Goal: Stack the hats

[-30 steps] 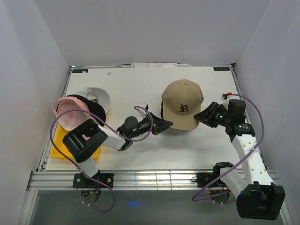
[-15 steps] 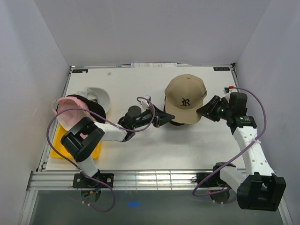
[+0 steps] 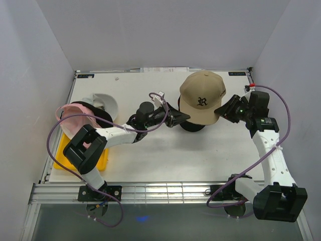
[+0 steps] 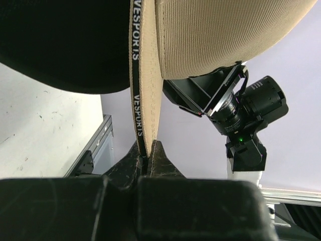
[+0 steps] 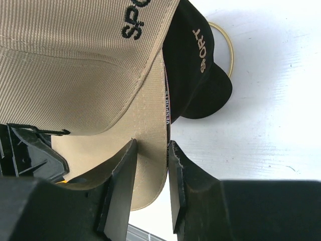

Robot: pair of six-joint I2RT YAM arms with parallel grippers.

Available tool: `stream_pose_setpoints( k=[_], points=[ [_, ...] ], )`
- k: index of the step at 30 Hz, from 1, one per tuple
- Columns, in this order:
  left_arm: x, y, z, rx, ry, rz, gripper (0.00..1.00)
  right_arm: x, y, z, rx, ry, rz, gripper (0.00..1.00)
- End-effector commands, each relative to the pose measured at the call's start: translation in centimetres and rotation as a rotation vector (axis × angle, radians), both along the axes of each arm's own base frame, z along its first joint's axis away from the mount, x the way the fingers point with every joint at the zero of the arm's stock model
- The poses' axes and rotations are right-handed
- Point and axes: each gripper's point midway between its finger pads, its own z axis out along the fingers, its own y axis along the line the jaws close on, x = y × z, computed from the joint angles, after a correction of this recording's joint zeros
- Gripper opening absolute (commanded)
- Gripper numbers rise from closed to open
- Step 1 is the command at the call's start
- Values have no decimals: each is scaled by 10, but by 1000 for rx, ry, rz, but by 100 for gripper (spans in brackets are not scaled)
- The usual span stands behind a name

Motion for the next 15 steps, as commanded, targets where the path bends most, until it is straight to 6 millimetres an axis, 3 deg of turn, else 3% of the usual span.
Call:
stream_pose_setpoints(
  k=[1,15],
  points=[
    [-34,-12,-3,61,-32,-145,0,-7,35,46,106,-107,174,35],
    [-38,-7,23,44,-170,-154,0,-5,32,68,62,-175,177,35]
  ],
)
